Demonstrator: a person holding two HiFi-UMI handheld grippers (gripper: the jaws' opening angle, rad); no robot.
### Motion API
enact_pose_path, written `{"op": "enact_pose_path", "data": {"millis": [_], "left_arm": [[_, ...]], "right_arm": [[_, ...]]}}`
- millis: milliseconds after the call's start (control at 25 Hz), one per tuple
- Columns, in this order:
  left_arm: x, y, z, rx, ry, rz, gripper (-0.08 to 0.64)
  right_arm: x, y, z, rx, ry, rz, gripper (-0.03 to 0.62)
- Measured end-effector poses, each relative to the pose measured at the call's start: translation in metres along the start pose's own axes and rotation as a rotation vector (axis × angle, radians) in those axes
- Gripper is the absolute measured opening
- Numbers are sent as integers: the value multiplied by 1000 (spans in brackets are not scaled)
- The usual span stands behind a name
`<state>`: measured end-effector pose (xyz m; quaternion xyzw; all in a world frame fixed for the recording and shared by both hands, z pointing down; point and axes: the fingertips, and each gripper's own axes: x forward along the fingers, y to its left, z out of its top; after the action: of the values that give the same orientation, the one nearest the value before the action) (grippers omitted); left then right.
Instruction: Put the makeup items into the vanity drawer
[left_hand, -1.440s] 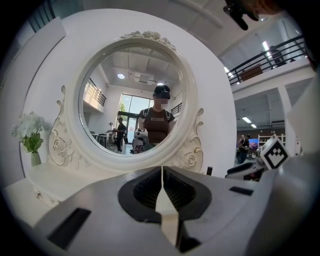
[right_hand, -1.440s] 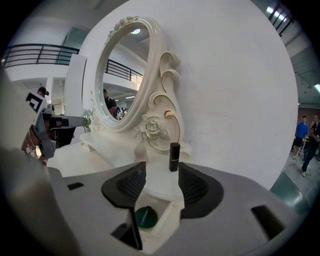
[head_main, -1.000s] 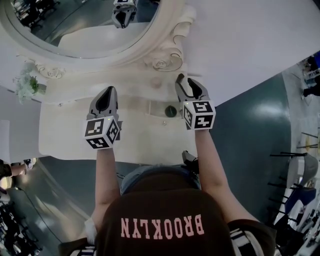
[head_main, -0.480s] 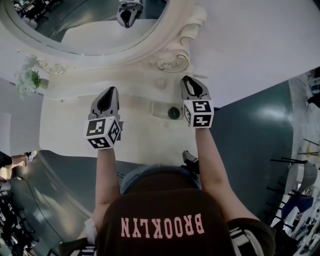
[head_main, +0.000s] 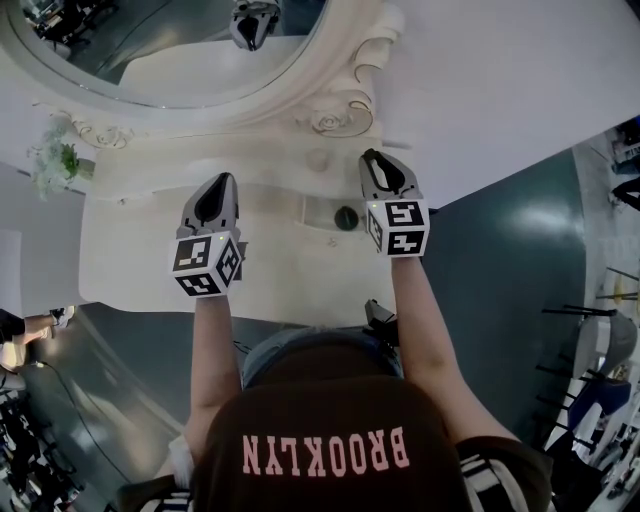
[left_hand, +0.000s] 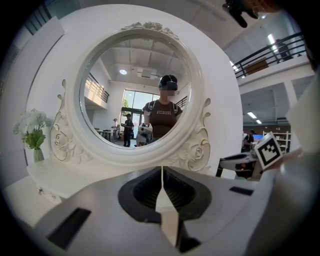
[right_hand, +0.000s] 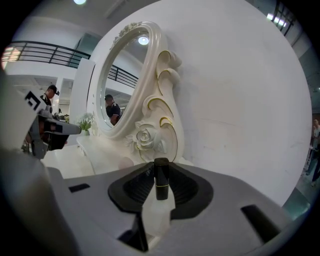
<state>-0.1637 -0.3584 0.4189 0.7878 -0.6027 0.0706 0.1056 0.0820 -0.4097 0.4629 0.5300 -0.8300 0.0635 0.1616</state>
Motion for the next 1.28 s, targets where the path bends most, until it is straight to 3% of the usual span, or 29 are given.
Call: {"op": "enact_pose_path", "data": {"millis": [800, 1280], "left_arm": [[-28, -10, -18, -2, 22, -87, 9], [-29, -13, -30, -10, 46, -81, 9]], "right_arm": [[-56, 41, -22, 30, 1, 3, 78], [-48, 32, -86, 178, 159, -9, 78]]}}
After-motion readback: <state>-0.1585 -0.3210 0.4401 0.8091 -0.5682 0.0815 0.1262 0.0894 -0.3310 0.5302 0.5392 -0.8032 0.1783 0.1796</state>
